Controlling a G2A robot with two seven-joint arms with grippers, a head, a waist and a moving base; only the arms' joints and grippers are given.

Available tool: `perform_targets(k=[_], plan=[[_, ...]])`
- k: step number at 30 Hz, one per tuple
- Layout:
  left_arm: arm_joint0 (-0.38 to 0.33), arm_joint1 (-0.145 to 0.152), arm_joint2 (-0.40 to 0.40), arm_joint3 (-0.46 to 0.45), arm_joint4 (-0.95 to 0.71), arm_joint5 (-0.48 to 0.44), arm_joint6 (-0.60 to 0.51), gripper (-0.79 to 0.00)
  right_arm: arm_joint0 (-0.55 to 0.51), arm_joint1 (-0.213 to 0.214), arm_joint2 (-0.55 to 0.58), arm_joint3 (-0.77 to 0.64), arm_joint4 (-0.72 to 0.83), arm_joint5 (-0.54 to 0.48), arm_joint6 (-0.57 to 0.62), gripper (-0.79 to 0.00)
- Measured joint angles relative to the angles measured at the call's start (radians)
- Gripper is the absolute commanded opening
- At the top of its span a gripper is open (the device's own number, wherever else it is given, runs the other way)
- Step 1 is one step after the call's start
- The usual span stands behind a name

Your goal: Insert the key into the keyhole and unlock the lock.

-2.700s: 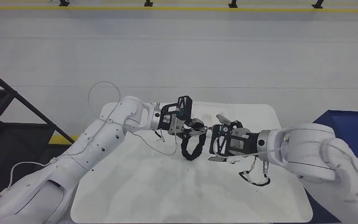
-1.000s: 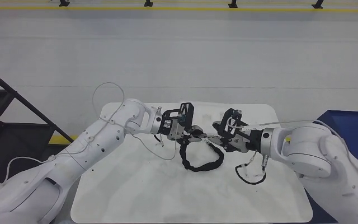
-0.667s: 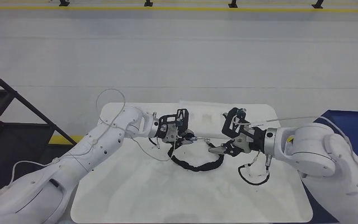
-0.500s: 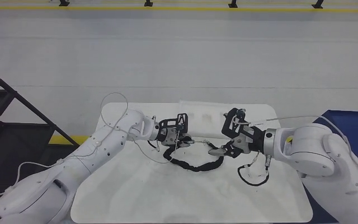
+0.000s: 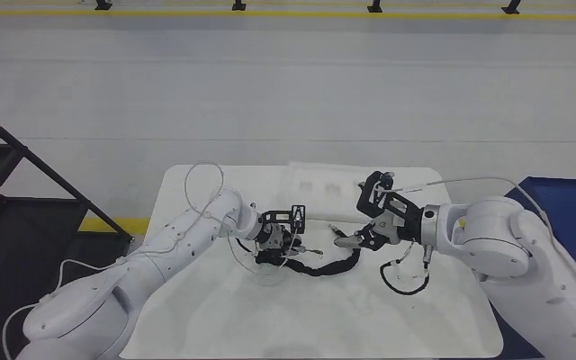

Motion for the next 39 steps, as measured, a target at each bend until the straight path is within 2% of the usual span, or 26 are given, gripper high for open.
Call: perform_targets(k=[4,9,12,16,23,28,34,39], plan=[[-0.016,-0.012,-0.023,0.038,0.001,-0.011,0.067,0.0,0.014,-0.005,-0.016,0.038,0.004,-0.034,-0.021,0.0],[-0.042,0.01,-0.074,0.043,0.034,-0.011,0.213,0.0,0.049,-0.014,-0.04,0.116,0.027,-0.088,-0.061,0.0],[-0.062,0.038,-0.107,0.015,0.075,-0.011,0.315,0.0,0.085,-0.023,-0.059,0.177,0.054,-0.138,-0.093,0.0],[-0.098,0.093,-0.136,-0.034,0.147,-0.011,0.449,0.0,0.156,-0.04,-0.098,0.278,0.08,-0.261,-0.151,0.0],[-0.171,0.177,-0.147,-0.073,0.134,-0.011,0.611,0.0,0.303,-0.075,-0.167,0.466,0.105,-0.368,-0.208,0.0],[-0.243,0.21,-0.093,-0.084,0.072,-0.011,0.62,0.0,0.406,-0.098,-0.195,0.567,0.08,-0.407,-0.252,0.0],[-0.343,0.225,-0.002,-0.085,-0.046,-0.011,0.568,0.0,0.486,-0.115,-0.226,0.63,0.068,-0.448,-0.251,0.0],[-0.39,0.233,0.053,-0.062,-0.154,-0.011,0.517,-0.001,0.523,-0.123,-0.244,0.654,0.088,-0.467,-0.243,0.0]])
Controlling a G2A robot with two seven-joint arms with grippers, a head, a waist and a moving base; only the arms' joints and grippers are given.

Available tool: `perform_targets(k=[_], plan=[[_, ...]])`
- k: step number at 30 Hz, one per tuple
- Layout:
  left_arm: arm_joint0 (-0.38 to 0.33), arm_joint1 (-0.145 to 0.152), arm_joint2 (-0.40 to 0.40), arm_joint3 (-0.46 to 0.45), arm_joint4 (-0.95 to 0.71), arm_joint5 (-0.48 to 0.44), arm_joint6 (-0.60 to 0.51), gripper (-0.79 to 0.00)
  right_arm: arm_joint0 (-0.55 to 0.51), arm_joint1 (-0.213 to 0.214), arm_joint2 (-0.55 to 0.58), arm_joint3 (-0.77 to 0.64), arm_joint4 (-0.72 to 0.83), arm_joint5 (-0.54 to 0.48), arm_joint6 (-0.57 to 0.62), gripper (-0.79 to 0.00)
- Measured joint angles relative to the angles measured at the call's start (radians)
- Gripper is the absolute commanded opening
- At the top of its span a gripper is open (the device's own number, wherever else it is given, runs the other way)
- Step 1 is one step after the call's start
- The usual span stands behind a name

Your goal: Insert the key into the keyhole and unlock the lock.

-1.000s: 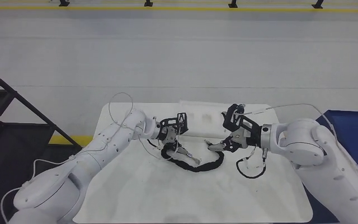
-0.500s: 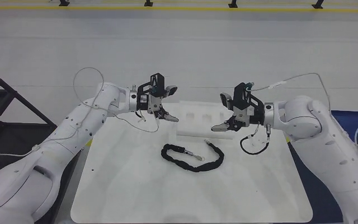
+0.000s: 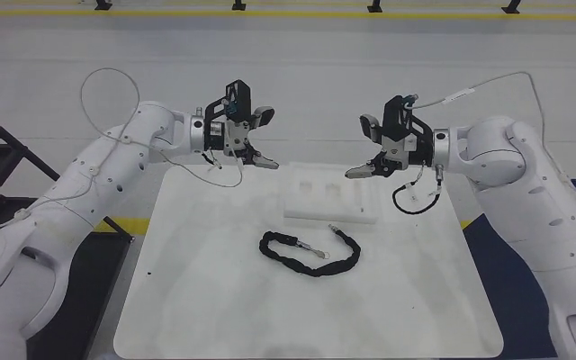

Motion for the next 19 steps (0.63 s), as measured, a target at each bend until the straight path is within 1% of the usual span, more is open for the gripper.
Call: perform_targets(k=[19], plan=[[0.0,0.0,0.006,-0.003,-0.013,0.0,-0.002,-0.001,0.001,0.0,0.0,0.001,0.0,-0.001,0.0,0.0]])
